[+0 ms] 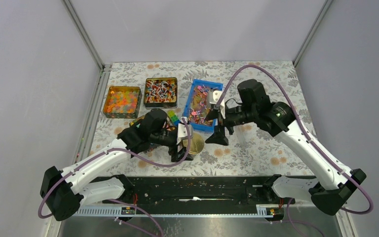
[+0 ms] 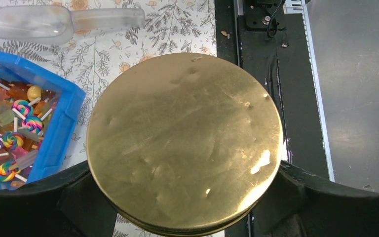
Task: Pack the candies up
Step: Pick up the packing bottle from the center of the board, then screw the bottle lid onto the packing bottle.
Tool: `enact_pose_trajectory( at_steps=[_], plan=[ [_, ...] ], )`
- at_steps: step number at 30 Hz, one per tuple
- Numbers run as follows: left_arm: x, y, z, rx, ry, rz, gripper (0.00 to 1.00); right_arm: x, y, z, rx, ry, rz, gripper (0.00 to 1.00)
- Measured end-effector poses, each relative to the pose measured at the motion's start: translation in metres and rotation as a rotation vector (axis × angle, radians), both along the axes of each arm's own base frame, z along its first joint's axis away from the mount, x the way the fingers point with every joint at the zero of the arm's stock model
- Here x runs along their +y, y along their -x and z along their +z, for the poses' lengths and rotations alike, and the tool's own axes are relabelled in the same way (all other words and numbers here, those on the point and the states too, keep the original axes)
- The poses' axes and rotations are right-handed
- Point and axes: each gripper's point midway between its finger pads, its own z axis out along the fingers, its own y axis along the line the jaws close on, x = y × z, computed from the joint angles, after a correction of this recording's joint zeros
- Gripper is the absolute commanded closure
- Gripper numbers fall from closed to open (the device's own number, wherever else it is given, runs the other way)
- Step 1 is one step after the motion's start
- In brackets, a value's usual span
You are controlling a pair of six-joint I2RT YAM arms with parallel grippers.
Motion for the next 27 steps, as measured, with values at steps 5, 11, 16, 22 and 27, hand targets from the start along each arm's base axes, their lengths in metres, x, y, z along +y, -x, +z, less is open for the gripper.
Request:
enact_pose_trajectory(
  at_steps=[5, 11, 16, 22, 27],
  plan=[
    [-0.003, -0.001, 0.004, -0.004, 0.010, -0.016, 0.37, 0.014, 0.019, -0.016, 0.007, 0.047, 0.102, 0.04],
    [-0.005, -0.003, 0.007, -0.012, 0.019, -0.020, 0.37, 0.025, 0.027, -0.035, 0.010, 0.103, 0.166, 0.00],
    [-0.006, -0.004, 0.009, -0.023, 0.024, -0.023, 0.37, 0.031, 0.030, -0.043, -0.020, 0.131, 0.200, 0.00],
    [-0.006, -0.005, 0.010, -0.027, 0.029, -0.023, 0.37, 0.033, 0.025, -0.047, -0.033, 0.142, 0.186, 0.01],
    [-0.006, -0.006, 0.010, -0.030, 0.031, -0.021, 0.37, 0.037, 0.018, -0.055, -0.043, 0.133, 0.154, 0.01]
  ],
)
